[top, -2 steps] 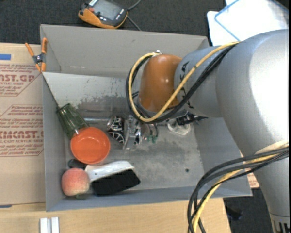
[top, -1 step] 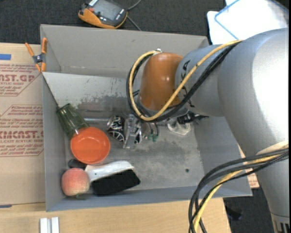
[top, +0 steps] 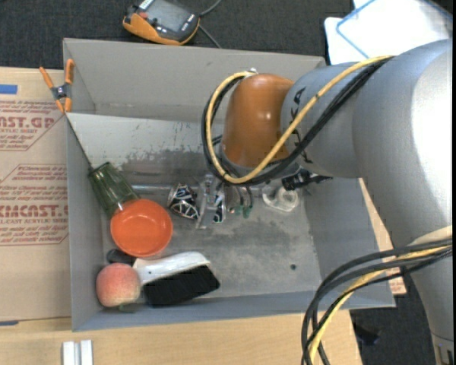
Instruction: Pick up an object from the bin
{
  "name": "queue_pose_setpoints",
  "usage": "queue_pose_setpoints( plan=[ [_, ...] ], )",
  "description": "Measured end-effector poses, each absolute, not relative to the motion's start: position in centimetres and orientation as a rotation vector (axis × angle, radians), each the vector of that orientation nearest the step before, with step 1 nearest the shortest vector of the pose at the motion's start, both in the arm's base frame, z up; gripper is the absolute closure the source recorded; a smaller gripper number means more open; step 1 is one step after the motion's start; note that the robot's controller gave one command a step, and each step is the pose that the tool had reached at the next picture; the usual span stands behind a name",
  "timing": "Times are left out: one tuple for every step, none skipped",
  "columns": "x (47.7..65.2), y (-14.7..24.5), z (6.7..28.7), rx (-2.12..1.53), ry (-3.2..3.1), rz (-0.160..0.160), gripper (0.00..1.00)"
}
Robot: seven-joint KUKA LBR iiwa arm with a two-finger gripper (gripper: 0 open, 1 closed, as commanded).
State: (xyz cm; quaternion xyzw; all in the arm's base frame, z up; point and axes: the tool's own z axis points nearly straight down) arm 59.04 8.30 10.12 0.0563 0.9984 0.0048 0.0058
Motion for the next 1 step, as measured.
queue_pose_setpoints(
  plan=[
    [59.02, 8.33, 13.94, 0.175, 3.126, 0.016, 1.00]
  ],
)
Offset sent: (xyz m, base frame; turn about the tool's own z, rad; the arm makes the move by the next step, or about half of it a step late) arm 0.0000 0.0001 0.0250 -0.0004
